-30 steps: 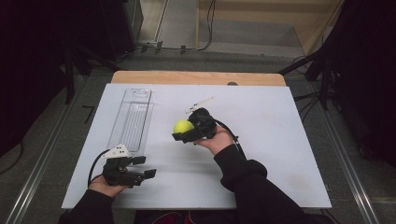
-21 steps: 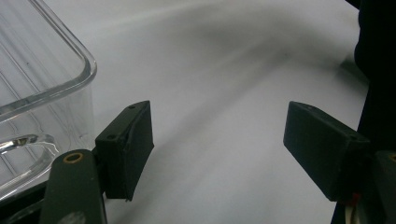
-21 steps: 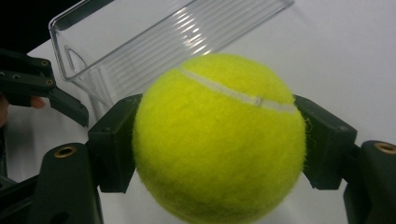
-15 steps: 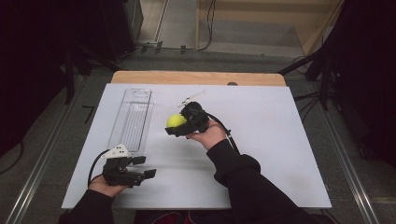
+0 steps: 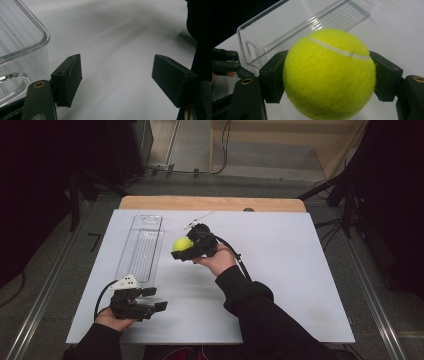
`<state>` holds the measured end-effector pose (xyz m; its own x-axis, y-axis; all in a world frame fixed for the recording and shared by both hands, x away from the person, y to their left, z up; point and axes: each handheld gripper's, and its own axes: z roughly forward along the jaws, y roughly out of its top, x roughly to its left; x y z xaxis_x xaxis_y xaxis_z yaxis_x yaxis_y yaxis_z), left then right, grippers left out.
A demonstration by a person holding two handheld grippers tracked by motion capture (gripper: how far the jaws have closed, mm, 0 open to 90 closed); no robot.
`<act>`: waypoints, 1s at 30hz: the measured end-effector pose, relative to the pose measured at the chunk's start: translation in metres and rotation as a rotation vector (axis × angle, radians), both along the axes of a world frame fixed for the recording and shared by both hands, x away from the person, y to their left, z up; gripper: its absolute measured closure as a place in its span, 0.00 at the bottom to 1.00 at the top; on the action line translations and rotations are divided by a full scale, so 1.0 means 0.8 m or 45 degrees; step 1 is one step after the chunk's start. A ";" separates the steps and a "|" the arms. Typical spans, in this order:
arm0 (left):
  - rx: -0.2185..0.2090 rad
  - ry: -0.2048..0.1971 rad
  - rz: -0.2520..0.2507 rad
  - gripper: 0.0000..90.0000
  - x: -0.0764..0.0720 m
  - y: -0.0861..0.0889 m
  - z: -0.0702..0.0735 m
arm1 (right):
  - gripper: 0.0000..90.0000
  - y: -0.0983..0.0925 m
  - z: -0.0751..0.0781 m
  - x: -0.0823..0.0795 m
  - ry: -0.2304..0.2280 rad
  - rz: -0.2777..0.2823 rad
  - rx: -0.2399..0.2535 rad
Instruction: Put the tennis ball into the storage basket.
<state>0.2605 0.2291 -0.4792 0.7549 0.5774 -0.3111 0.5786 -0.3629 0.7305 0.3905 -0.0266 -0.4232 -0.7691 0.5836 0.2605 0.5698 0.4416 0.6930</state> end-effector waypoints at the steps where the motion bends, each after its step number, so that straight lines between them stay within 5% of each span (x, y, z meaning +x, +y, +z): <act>1: 0.000 0.001 0.001 0.27 0.000 0.000 0.000 | 0.26 0.002 0.001 0.001 0.000 0.000 0.002; 30: -0.005 0.000 0.002 0.27 0.000 0.001 0.000 | 0.26 0.061 0.021 0.035 -0.008 0.002 -0.002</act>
<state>0.2603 0.2296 -0.4789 0.7540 0.5771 -0.3138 0.5793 -0.3590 0.7318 0.4182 0.0220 -0.4068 -0.7719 0.5826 0.2544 0.5644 0.4439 0.6960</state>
